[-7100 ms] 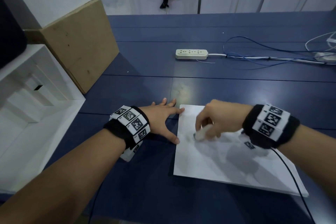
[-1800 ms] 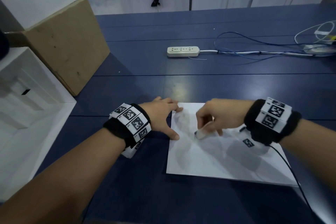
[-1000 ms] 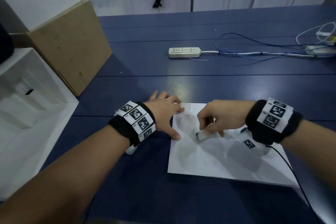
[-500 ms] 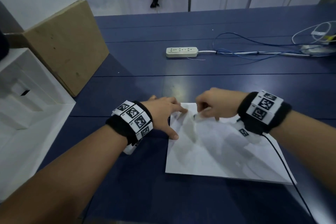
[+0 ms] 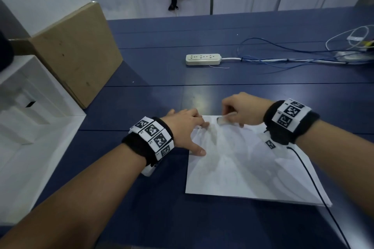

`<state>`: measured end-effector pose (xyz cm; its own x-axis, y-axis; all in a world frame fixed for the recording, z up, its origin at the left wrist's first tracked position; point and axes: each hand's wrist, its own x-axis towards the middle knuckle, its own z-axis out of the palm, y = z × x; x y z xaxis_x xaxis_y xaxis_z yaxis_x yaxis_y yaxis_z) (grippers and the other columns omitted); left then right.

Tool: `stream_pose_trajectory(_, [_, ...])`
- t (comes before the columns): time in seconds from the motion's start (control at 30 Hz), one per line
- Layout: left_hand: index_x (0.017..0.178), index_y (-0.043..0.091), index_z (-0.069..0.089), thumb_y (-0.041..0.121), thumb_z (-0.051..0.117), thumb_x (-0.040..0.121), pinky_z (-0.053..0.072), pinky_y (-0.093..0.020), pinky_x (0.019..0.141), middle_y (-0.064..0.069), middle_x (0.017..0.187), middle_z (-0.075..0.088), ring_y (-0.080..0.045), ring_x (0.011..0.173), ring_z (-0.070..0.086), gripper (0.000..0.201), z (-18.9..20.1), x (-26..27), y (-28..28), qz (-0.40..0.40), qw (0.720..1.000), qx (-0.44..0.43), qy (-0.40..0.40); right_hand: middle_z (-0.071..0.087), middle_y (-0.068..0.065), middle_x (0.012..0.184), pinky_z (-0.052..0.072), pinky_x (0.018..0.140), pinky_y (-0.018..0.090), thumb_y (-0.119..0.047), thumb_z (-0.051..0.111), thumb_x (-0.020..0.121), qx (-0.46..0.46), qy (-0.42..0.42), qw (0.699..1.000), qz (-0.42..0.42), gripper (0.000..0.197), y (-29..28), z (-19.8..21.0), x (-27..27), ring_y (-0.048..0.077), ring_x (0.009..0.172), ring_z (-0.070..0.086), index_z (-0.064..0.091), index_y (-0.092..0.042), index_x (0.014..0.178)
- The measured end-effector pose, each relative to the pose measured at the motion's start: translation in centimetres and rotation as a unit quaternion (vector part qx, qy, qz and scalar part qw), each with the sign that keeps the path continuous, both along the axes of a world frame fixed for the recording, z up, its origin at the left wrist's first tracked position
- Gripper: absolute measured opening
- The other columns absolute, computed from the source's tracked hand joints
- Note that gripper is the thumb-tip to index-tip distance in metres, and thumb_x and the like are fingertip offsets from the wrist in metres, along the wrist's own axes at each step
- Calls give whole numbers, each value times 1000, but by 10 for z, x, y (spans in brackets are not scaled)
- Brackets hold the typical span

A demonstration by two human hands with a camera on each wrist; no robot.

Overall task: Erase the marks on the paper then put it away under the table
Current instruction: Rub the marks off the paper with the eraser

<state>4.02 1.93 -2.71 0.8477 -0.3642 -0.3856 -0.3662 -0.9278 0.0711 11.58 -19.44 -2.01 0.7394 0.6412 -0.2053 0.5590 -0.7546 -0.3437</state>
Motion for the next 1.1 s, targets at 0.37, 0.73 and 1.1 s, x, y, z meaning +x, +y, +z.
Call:
stream_pose_trajectory(0.37, [145,35,38,74,68,67,35,-47,100,11,136,36,-14,127,37,92,-2,1,0,16,1000,-14,6,72,-2,71,49,58,22,-32,72,88,-5,39,999,36,19,-2,2,-8,12,53,69,61,-22,77])
stream_pose_trajectory(0.73, [146,31,39,68,75,66,45,-42,100,10,133,37,-13,124,37,95,-7,4,0,24,999,-40,12,74,0,77,49,58,16,-33,75,86,-37,144,984,95,15,-7,5,-33,12,56,70,66,-21,82])
stream_pose_trajectory(1.1, [146,31,39,68,75,66,46,-45,99,11,135,35,-13,126,35,96,-6,4,-1,32,999,-33,17,73,-2,77,49,58,15,-36,75,86,-29,164,981,102,18,-15,5,-36,14,56,70,65,-23,79])
